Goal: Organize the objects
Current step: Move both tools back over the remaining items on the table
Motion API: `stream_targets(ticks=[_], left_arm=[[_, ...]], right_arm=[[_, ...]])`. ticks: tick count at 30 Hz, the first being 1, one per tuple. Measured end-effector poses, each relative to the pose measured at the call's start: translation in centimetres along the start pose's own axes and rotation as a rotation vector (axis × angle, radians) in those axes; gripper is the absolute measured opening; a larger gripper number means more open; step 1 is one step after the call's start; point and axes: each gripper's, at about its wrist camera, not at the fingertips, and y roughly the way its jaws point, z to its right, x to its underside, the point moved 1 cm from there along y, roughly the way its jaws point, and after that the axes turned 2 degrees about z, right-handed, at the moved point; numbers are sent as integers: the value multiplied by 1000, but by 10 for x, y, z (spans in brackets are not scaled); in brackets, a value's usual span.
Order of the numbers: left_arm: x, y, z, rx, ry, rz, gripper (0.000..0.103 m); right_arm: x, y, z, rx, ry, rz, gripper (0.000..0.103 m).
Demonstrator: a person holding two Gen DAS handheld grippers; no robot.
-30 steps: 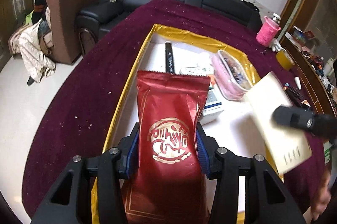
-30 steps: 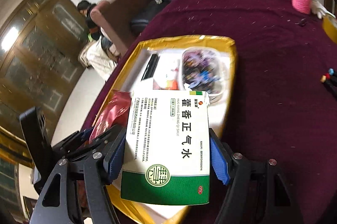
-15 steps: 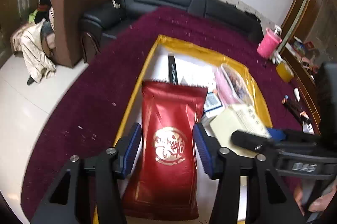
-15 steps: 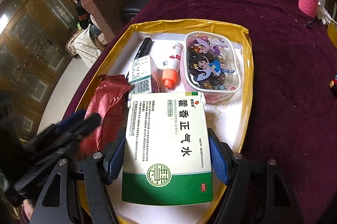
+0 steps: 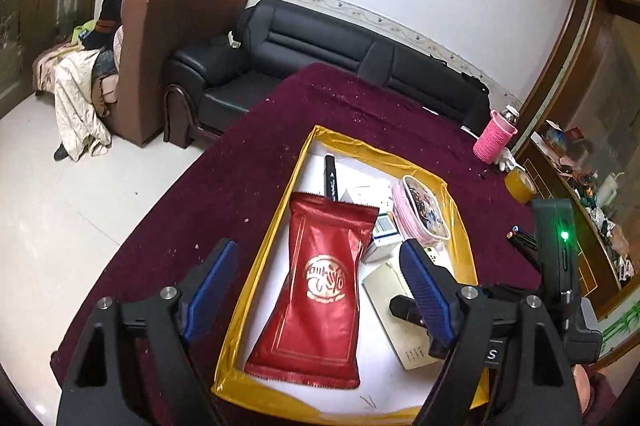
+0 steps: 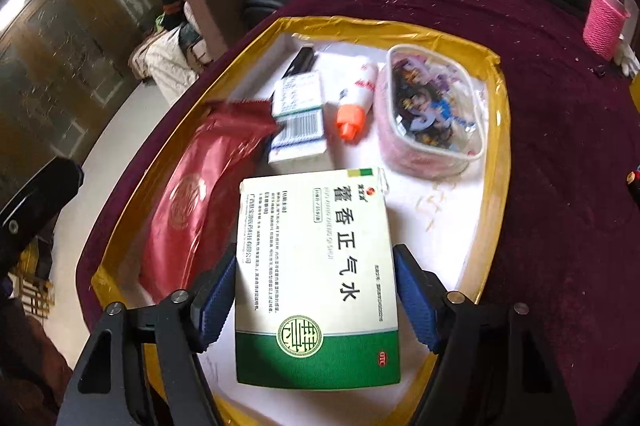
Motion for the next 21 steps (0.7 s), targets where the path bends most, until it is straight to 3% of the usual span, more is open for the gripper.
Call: stream_targets(ticks=[5, 10, 14, 17, 21], left_arm=[[4, -6, 1, 17, -19, -20, 86], [8, -24, 16, 63, -17, -3, 86], [8, -40, 48, 190, 2, 6, 90], [15, -48, 91, 293, 96, 8, 92], [39, -38, 149, 398, 221, -55, 93]], right_arm=[[8, -30, 7, -21, 12, 69, 85], [27, -82, 47, 6, 49, 200, 93], [55, -120, 108, 74, 134, 262, 95], [74, -138, 171, 146, 245, 273, 95], [91, -162, 261, 203, 447, 302, 95]])
